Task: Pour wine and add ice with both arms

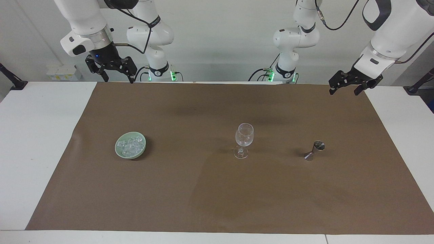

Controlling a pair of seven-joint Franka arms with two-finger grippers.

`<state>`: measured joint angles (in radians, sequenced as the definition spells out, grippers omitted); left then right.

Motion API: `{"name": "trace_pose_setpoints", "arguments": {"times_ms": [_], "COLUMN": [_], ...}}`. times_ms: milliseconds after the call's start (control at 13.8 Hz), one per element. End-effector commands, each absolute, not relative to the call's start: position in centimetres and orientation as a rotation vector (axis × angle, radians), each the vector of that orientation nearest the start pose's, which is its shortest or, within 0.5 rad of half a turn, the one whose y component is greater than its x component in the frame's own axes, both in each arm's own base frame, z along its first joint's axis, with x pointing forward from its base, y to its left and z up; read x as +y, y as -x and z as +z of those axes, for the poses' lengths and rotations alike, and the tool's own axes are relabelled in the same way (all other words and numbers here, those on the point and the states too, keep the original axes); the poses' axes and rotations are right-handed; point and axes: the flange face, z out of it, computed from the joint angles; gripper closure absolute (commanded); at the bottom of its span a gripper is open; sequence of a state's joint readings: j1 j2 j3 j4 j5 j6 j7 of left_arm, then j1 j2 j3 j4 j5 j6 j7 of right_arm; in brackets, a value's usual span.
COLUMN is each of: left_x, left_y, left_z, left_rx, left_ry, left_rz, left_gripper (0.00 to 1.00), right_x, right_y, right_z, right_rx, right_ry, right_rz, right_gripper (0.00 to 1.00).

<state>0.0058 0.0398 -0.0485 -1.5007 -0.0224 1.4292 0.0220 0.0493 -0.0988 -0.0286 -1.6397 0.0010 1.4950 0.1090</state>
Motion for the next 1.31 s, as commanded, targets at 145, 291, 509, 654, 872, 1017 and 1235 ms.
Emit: {"name": "trace_pose_setpoints", "arguments": {"times_ms": [145,291,509,654,872,1017,1235], "left_x": [-2.1,-2.1,-1.5,-1.3,-2.3,-2.2,-1.6], "left_y": [-54.5,-54.6,-54.7,-55.0,-55.3,-55.4,-55.4], "left_z": [62.4,62.5,62.8,62.2,62.4,62.3,62.8], "left_rx": [0.110,0.105,0.077,0.061,0.092,0.089,0.070], "left_ry": [3.143,3.143,3.148,3.156,3.149,3.143,3.149], "left_rz": [0.181,0.176,0.164,0.187,0.220,0.243,0.246], "left_gripper": [0.00,0.00,0.00,0.00,0.00,0.00,0.00], "right_x": [1.0,1.0,1.0,1.0,1.0,1.0,1.0], "right_y": [-51.0,-51.0,-51.0,-51.0,-51.0,-51.0,-51.0], "right_z": [63.9,63.9,63.9,63.9,63.9,63.9,63.9], "right_rx": [0.108,0.108,0.108,0.108,0.108,0.108,0.108], "right_ry": [3.119,3.119,3.119,3.119,3.119,3.119,3.119], "right_rz": [0.078,0.076,0.078,0.076,0.076,0.076,0.076], "right_gripper": [0.00,0.00,0.00,0.00,0.00,0.00,0.00]}}
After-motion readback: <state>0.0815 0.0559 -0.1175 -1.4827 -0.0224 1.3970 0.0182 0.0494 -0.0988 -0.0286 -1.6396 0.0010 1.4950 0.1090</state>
